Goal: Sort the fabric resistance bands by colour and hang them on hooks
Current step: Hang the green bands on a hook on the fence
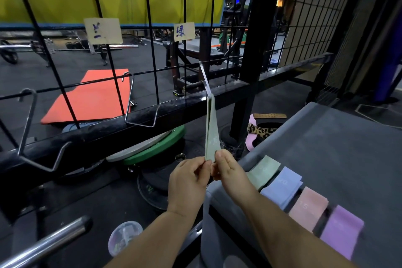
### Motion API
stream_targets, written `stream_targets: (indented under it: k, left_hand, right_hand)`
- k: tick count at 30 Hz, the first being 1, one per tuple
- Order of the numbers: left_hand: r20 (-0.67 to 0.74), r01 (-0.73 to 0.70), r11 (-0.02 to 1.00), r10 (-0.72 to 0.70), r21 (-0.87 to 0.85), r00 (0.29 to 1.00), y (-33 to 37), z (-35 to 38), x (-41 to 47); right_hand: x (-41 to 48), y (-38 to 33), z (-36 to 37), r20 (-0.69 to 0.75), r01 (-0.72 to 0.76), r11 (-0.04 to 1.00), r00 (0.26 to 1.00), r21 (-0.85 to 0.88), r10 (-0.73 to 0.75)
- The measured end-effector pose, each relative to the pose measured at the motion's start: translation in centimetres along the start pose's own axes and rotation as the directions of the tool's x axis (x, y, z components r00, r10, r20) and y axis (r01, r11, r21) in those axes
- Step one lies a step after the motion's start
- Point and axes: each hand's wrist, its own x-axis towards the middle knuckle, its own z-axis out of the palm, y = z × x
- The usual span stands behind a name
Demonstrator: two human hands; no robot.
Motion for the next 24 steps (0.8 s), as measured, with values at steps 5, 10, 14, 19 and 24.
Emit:
stream_targets:
  k: [5,10,14,19,24]
  left_hand:
    - [0.013,0.026,1.0,-0.026,0.005,1.0,-0.37,0.19,0.08]
    - [-0.026,0.053,0.997,-0.054,-0.049,0.998,-0.34,0.21,-0.03]
    - [-0.035,0.059,0.997,-0.061,-0.055,0.998,-0.36,0.29,0.0]
    - [-0.035,0.039,0.998,-0.041,-0.056,0.999,-0.12,0.21,-0.28]
    - [-0.031,0.024,0.998,-0.026,-0.066,0.999,-0.08,0.37,-0.44]
  right_hand:
    - [0.01,-0.09,0.18,-0.006,0.006,1.0,1.0,0.0,-0.006]
    - [0.05,0.05,0.3,-0.012,-0.001,1.0,1.0,0.021,0.001]
    - [0.13,0.11,0.24,-0.018,-0.005,1.0,1.0,0.028,0.006]
    - [0.08,0.2,0.11,-0.03,0.001,1.0,1.0,0.02,-0.001]
    - [-0.01,0.31,-0.15,-0.035,-0.002,1.0,0.999,-0.007,0.002]
